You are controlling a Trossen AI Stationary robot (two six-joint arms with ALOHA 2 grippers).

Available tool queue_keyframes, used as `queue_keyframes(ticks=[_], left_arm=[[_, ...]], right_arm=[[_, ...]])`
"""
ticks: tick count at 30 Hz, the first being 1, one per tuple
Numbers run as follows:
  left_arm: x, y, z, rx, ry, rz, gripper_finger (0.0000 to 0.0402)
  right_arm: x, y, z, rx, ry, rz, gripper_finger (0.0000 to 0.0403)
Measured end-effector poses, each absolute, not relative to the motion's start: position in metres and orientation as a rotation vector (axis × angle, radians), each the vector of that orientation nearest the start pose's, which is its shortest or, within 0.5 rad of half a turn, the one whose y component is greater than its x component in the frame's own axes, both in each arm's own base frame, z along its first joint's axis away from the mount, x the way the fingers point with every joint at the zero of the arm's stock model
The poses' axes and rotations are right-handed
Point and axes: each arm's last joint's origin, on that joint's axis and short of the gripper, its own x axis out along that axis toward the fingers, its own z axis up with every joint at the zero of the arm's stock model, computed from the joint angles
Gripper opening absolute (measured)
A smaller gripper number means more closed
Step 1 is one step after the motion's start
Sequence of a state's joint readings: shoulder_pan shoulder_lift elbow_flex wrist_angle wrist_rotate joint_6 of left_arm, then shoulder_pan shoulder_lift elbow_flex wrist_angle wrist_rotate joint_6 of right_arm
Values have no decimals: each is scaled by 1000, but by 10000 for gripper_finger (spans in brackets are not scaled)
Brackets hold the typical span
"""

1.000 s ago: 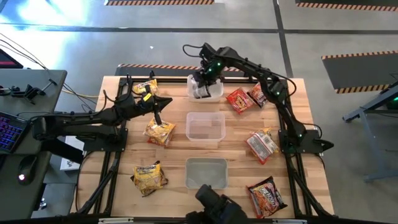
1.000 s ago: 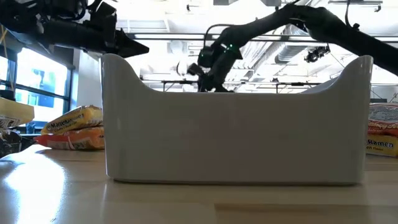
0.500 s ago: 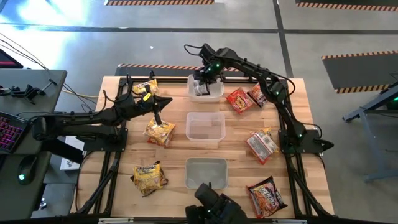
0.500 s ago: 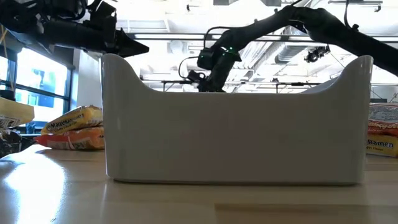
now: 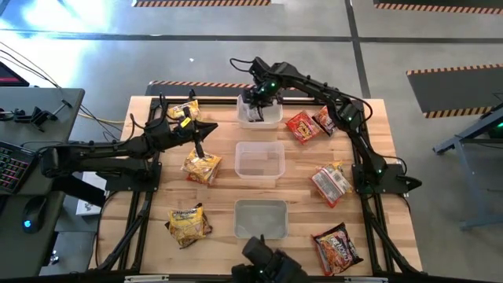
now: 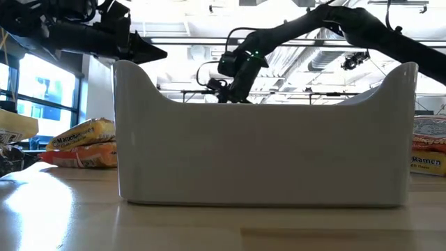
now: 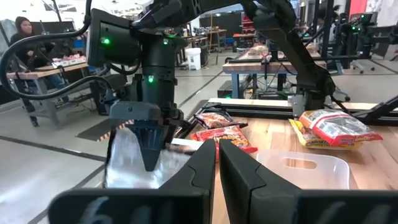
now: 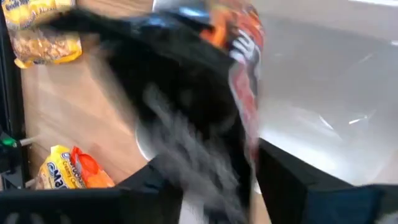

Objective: Sort Maruchan noodles
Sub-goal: Put the black noodle pack into the white bin

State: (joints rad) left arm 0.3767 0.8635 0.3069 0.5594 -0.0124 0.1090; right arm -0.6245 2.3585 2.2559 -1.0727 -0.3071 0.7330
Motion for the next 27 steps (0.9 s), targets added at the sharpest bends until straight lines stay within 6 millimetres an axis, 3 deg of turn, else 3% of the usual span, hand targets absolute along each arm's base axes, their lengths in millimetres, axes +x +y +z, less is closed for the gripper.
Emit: queue_keyframes(ticks=[5,15,21,27], left_arm=[[172,68,225,107,24,389,12],[172,68,225,107,26,388,12],[172,68,225,107,26,388,12],[172,68,225,107,26,388,12]], right_arm=[[409,-273,236,1148,974,-598,196],[411,-254,233,995,1114,-554,197],[421,-249,235,827,1077,-548,183],[430,-251,244,684,989,-562,202]])
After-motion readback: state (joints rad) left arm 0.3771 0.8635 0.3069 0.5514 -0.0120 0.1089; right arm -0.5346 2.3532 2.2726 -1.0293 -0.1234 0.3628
